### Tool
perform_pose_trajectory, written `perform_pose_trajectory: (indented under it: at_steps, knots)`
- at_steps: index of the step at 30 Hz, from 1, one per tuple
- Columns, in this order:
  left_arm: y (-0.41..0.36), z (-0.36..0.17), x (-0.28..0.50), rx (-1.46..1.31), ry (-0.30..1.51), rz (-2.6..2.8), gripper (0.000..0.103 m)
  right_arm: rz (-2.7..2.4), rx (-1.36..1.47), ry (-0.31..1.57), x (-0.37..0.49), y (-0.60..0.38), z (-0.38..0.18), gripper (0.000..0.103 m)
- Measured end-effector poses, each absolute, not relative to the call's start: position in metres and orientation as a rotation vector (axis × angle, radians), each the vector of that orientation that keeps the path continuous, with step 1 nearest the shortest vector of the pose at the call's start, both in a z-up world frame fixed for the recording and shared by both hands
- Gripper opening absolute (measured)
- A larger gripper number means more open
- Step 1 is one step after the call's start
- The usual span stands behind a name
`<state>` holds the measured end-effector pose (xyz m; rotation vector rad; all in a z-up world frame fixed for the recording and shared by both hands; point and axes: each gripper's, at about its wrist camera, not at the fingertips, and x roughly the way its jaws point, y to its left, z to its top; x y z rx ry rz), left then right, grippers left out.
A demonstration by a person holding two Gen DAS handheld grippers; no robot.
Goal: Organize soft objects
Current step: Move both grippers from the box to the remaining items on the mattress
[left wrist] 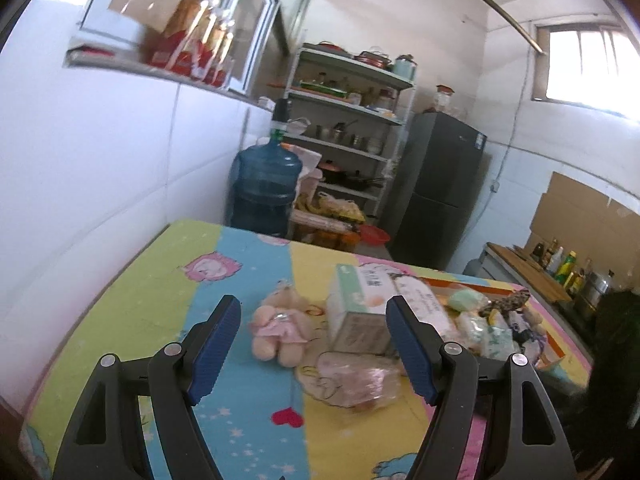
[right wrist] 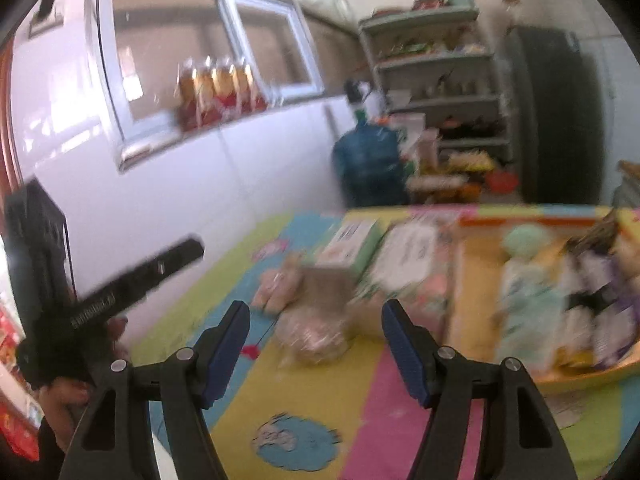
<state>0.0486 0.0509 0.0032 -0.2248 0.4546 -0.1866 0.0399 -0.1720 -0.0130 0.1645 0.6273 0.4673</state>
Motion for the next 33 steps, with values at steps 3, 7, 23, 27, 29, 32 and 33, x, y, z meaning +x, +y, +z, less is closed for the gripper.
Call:
perform_pose_trajectory:
  at_steps: [3, 7, 23, 27, 29, 32, 33]
  knots:
    - [0.062, -0.004, 0.053, -0.230, 0.467, -0.179, 0.076, 0.477, 0.158, 0.695, 0.052, -0.154, -0.033, 0.078]
    - [0.074, -0.012, 0.058, -0.243, 0.485, -0.182, 0.076, 0.474, 0.163, 0.756, 0.067, -0.142, -0.050, 0.078]
    - [0.072, -0.034, 0.097, -0.179, 0.591, -0.251, 0.076, 0.423, 0.164, 0.836, 0.100, -0.129, -0.072, 0.078]
    - [0.059, -0.042, 0.114, -0.114, 0.640, -0.264, 0.076, 0.418, 0.160, 0.839, 0.105, -0.129, -0.072, 0.078]
    - [0.053, -0.046, 0.125, -0.094, 0.675, -0.293, 0.076, 0.418, 0.163, 0.840, 0.108, -0.129, -0.073, 0.078]
    - [0.045, -0.053, 0.143, -0.047, 0.726, -0.319, 0.076, 0.419, 0.175, 0.850, 0.112, -0.130, -0.074, 0.078]
    - [0.044, -0.055, 0.147, -0.037, 0.735, -0.317, 0.076, 0.420, 0.181, 0.852, 0.113, -0.131, -0.075, 0.078]
